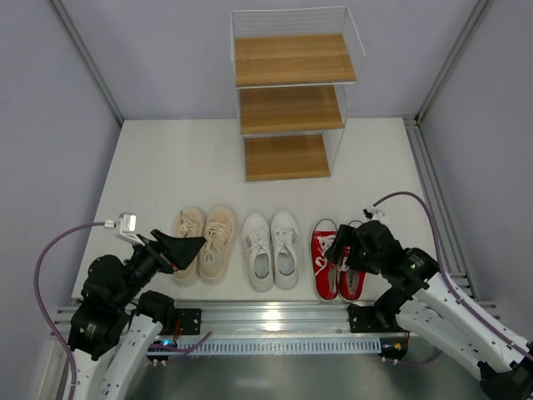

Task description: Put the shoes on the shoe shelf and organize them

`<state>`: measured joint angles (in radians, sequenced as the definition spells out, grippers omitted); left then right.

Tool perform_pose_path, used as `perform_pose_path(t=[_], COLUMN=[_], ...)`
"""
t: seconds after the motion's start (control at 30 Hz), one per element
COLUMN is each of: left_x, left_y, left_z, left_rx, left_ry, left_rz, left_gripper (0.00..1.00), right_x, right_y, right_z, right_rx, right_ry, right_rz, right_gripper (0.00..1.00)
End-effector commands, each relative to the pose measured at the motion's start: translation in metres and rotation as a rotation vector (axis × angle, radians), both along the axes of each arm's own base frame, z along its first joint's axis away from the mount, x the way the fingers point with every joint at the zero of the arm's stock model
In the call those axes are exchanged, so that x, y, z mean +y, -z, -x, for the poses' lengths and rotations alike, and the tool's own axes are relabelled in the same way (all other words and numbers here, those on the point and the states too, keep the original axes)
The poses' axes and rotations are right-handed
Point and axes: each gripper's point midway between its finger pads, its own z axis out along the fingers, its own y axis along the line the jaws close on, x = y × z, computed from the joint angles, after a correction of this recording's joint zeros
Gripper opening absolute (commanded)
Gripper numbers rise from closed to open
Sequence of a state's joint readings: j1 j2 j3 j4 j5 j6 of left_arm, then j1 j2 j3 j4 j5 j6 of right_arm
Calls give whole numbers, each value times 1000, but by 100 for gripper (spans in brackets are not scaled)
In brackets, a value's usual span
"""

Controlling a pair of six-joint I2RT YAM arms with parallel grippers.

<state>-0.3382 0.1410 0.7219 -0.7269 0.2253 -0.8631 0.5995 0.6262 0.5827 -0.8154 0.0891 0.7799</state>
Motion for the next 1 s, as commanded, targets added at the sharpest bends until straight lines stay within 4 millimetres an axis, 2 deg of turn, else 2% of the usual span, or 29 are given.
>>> perform_pose_path(t=[0.0, 0.1, 0.2, 0.33, 0.43, 0.47, 0.5, 0.57, 0.6, 0.63, 0.67, 0.7, 0.73, 0.83, 0.97], left_x=[-6, -7, -7, -6, -4, -3, -3, -1, 0, 0, 1, 2, 3, 6, 9], left_y=[-5, -3, -3, -3, -2, 0, 1, 1, 3, 4, 4, 6, 5, 6, 4], left_z=[1, -1, -1, 1, 4, 4, 5, 8, 8, 9, 11, 12, 13, 15, 18], left_rx=[-31, -30, -30, -28, -31, -26, -23, -31, -24, -23, -27, -26, -27, -31, -40], left_ry=[26, 27, 27, 26, 20, 19, 17, 12, 9, 9, 5, 3, 0, -10, -17], left_rz=[50, 59, 51, 44, 44, 44, 43, 47, 44, 42, 41, 36, 34, 24, 24], left_gripper=[100, 100, 100, 100, 100, 100, 100, 100, 100, 100, 100, 100, 100, 100, 100], right_x=[-12, 1, -3, -4, -4, -3, -1, 4, 6, 7, 6, 6, 6, 9, 29], right_y=[18, 40, 51, 51, 61, 64, 67, 77, 79, 84, 83, 83, 83, 81, 62], right_z=[6, 19, 23, 15, 10, 9, 9, 8, 7, 6, 5, 5, 4, 5, -3], right_rx=[19, 67, 83, 59, 52, 52, 53, 53, 51, 49, 44, 41, 40, 35, -38], right_ry=[110, 41, 50, 85, 106, 101, 98, 90, 87, 86, 91, 85, 84, 39, -85], right_rz=[74, 133, 239, 262, 277, 279, 275, 255, 249, 247, 254, 261, 264, 266, 227], right_gripper=[100, 100, 100, 100, 99, 96, 92, 72, 59, 30, 15, 8, 4, 4, 4])
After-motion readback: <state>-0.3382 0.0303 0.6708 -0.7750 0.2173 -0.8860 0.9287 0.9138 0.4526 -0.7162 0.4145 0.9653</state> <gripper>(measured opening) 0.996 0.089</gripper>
